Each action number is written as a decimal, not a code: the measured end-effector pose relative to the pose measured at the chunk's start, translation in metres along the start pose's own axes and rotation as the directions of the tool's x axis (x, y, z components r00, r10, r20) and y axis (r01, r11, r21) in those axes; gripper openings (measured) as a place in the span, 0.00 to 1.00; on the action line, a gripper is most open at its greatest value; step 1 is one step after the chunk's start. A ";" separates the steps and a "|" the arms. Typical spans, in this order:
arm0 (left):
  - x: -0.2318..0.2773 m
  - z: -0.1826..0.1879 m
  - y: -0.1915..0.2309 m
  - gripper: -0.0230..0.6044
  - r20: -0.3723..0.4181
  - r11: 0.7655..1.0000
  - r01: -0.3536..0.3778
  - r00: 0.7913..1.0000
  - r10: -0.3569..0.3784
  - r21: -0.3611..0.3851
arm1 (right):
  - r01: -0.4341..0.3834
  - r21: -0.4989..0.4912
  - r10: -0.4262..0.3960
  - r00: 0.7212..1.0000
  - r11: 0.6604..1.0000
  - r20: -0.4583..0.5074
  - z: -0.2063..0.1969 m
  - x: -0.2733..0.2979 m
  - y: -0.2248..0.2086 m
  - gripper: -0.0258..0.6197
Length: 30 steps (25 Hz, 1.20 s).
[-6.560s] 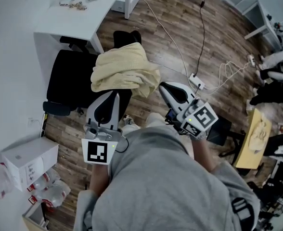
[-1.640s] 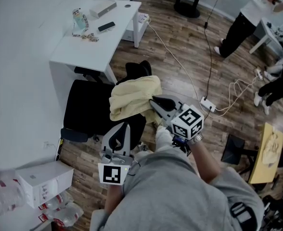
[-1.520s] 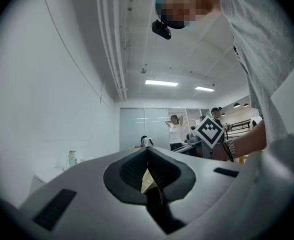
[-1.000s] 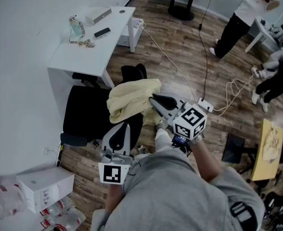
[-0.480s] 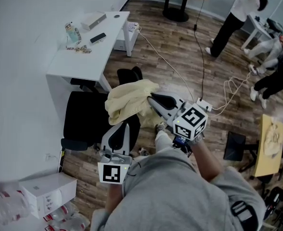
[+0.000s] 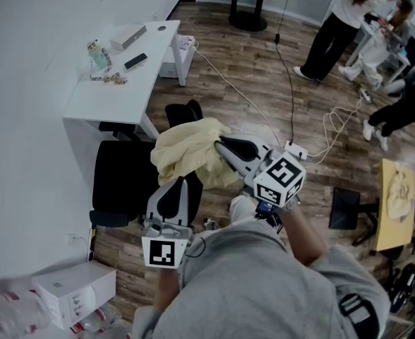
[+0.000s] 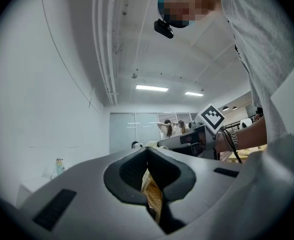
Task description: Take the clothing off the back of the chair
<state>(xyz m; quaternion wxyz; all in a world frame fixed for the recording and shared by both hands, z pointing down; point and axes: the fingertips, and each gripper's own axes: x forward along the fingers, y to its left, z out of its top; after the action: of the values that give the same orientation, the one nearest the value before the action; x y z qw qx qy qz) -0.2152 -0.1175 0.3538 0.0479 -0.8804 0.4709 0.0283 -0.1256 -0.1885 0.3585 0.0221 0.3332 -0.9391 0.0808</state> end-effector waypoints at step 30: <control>0.041 0.001 -0.036 0.09 -0.004 0.993 0.120 0.993 -0.120 0.020 | 0.082 0.037 -0.085 0.992 0.996 0.097 0.020 -0.045 -0.029 0.13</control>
<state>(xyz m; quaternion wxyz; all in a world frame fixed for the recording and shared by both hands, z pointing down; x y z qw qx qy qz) -0.1623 -0.1317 0.3512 0.0576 -0.9067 0.4174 0.0195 -0.0723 -0.1863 0.3380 -0.0260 0.3762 -0.9228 0.0788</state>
